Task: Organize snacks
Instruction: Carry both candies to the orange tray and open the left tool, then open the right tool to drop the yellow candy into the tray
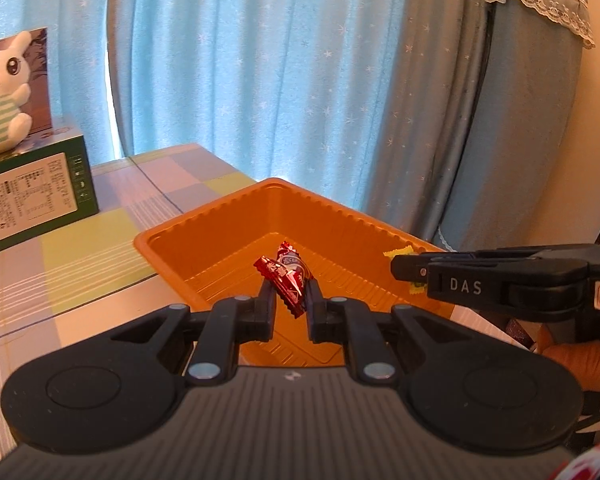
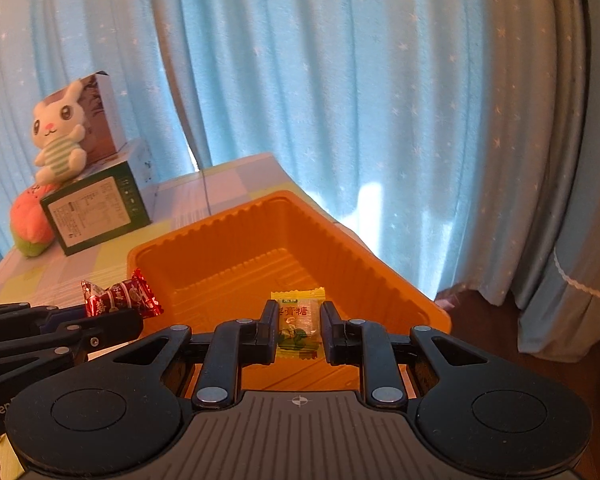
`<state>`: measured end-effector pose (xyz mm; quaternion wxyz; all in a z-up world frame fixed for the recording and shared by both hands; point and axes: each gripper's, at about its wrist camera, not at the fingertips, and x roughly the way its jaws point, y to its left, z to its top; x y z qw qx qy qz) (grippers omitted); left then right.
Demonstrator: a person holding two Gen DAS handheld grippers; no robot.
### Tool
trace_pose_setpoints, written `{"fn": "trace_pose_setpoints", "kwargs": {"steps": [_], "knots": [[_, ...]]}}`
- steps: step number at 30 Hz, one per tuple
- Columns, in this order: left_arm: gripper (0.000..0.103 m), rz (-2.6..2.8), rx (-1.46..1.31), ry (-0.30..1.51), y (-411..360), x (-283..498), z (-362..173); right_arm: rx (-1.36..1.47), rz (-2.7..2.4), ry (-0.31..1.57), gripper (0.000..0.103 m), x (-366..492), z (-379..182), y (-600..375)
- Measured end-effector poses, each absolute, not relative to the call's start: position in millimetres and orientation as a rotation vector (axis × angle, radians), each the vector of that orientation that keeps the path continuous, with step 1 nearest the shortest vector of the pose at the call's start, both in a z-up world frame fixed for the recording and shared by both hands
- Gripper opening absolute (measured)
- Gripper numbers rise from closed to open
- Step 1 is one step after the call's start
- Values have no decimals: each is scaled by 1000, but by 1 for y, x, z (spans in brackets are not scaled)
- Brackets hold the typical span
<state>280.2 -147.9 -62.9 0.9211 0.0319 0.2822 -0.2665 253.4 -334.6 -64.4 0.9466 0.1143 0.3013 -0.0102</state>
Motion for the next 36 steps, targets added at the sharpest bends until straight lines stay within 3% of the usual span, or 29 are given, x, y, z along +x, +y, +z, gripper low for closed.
{"fn": "trace_pose_setpoints", "kwargs": {"steps": [2,5,25,26,28,31,36], "knots": [[14,-565,65,582,-152,284,-67,245,-22,622,22,254,-66,-337],[28,-564,76,595,-152,288,-71,256,-16,627,22,255,-67,-337],[31,-458,15,605,-111,286,-62,286,53,582,23,260,-60,-319],[34,-456,16,607,-111,285,-63,287,45,581,26,260,-60,-319],[35,-451,16,610,-109,285,-63,310,26,570,69,259,-60,-322],[42,-444,11,615,-106,284,-63,352,0,544,72,256,-57,-330],[46,-434,7,612,-100,281,-61,373,-23,533,72,253,-54,-334]]}}
